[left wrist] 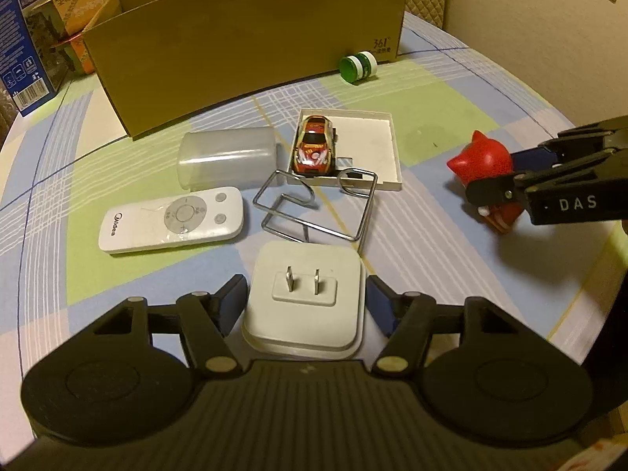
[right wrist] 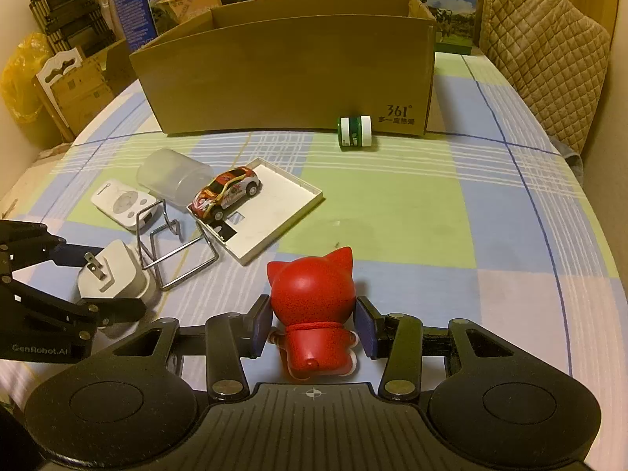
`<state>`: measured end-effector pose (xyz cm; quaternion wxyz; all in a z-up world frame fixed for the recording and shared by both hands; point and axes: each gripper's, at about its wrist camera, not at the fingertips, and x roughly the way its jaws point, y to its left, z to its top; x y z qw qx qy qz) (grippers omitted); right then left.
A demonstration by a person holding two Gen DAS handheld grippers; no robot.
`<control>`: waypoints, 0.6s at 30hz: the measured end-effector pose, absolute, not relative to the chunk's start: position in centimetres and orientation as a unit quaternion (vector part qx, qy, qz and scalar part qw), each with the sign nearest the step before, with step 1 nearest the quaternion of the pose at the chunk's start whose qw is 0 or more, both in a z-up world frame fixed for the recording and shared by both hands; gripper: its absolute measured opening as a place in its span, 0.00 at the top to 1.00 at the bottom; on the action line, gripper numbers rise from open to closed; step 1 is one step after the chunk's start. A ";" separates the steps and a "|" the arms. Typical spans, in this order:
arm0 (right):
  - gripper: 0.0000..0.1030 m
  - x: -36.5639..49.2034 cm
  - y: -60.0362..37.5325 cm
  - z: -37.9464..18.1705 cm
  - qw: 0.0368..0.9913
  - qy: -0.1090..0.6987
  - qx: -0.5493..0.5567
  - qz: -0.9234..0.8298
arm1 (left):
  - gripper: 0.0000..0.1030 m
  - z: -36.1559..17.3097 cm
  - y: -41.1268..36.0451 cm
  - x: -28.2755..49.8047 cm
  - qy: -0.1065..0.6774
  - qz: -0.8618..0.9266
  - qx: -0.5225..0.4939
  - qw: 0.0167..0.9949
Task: Organize rigid objects
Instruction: 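Grasp the white square adapter with the left tool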
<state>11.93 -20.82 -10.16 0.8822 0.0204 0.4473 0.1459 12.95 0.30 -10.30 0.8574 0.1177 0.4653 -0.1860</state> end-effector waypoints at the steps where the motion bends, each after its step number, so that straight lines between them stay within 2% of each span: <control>1: 0.59 11.9 -20.8 -10.2 0.882 0.447 0.022 0.147 | 0.40 -10.3 0.3 12.9 0.466 -0.185 0.117 0.857; 18: 0.59 11.2 -20.6 -9.7 0.882 0.446 0.028 0.147 | 0.41 -10.3 0.2 12.6 0.473 -0.177 0.117 0.855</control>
